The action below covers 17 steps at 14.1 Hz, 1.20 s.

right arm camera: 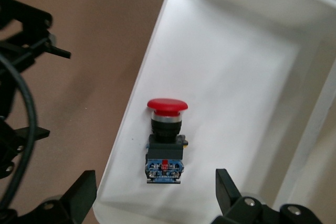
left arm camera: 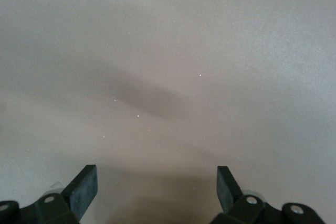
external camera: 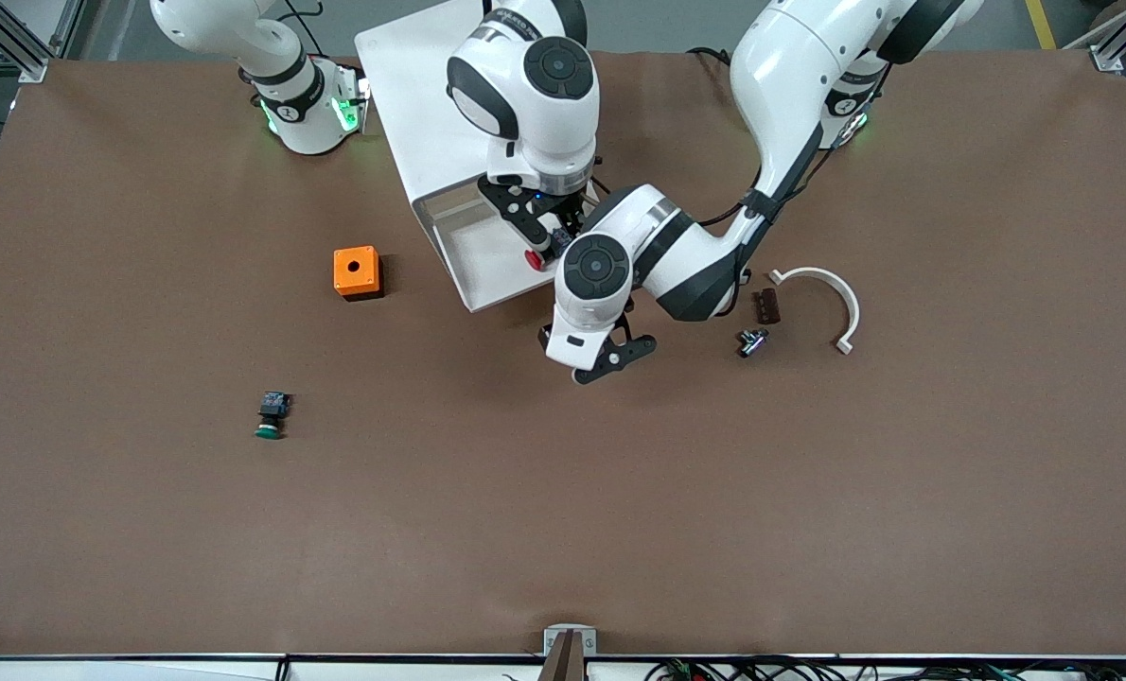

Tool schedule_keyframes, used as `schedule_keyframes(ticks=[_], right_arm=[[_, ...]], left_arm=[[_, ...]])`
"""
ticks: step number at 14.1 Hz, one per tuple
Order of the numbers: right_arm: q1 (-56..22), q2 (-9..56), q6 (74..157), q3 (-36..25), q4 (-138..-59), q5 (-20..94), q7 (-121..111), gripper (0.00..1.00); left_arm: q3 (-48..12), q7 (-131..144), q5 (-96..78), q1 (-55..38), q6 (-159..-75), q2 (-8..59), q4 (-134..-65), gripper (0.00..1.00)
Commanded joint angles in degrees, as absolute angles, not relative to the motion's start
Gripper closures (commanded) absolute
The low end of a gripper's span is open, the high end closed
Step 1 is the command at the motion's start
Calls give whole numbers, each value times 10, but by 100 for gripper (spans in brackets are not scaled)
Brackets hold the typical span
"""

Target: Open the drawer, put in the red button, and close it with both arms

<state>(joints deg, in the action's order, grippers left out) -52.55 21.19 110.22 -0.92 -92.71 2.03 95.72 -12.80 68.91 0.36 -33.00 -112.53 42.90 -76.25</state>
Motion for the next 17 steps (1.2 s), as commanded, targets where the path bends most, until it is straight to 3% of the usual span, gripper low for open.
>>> schedule_keyframes(ticks=[1, 8, 11, 17], right_arm=[[-510, 214, 1023, -5, -866, 17, 824, 0], [-437, 200, 877, -10, -766, 8, 511, 0], [-367, 196, 830, -10, -734, 12, 399, 0], [-180, 181, 821, -8, -727, 13, 121, 0]], left_arm=[[-134, 690, -5, -323, -1134, 409, -787, 0], [-134, 693, -26, -322, -1131, 405, -787, 0], [-144, 697, -34, -323, -1128, 404, -789, 0], [-177, 705, -44, -323, -1112, 404, -801, 0]])
